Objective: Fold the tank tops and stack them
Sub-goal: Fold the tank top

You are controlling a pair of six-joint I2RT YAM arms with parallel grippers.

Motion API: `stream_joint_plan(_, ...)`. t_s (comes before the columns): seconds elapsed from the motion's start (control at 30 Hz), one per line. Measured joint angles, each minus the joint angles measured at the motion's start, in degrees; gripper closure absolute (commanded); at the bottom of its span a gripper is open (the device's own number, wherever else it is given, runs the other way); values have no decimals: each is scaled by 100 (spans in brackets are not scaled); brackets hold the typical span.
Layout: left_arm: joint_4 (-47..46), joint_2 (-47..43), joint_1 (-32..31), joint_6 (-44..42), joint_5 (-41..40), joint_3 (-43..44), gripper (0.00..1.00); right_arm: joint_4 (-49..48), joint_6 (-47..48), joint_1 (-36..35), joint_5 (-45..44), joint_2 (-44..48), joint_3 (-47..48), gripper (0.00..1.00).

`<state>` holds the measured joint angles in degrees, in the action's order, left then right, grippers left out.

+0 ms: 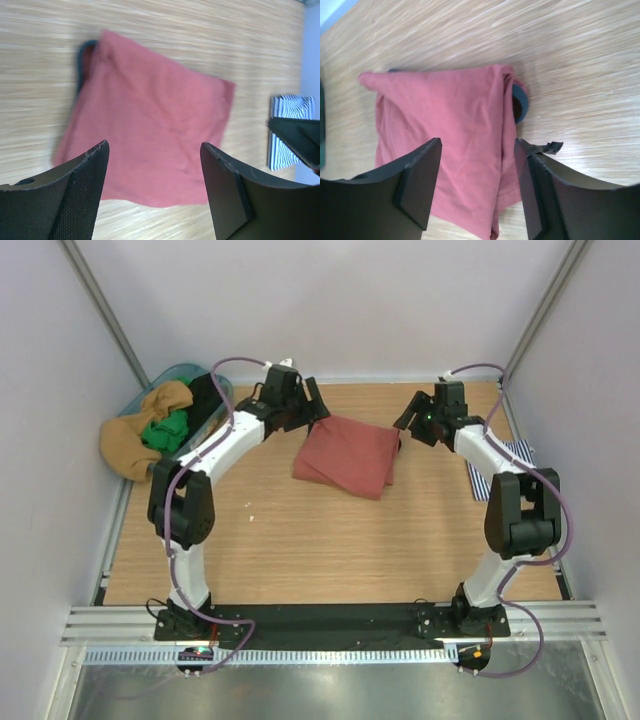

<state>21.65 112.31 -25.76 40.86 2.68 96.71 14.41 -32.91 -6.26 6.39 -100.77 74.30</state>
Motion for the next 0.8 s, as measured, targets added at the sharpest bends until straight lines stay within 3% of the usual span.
stream_joint_plan(0.1,-166,138,-168,-42,166,127,32,-181,4,0,428,15,-146,63)
stream_joint_plan(0.17,-203,553,-210,-35,339,474,43,-350,-76,0,833,-168,-144,77)
stream_joint_plan(0.33,-269,1832,-146,33,492,1600,74,-813,-374,0,1663,-688,-170,89)
stream_joint_plan(0.4,-275,2339,-83,125,518,2026,78,-1016,-492,0,1904,-798,-282,89)
stream_joint_plan(0.67,-616,3668,492,822,846,2920,78,-1851,-855,105,2295,-1530,-570,99)
stream_joint_plan(0.77,-785,3668,667,927,885,2914,64,-2022,-1064,293,2533,-1843,-575,98)
stream_joint_plan(0.8,-850,3665,702,940,887,2887,55,-2039,-1069,321,2524,-1838,-575,97)
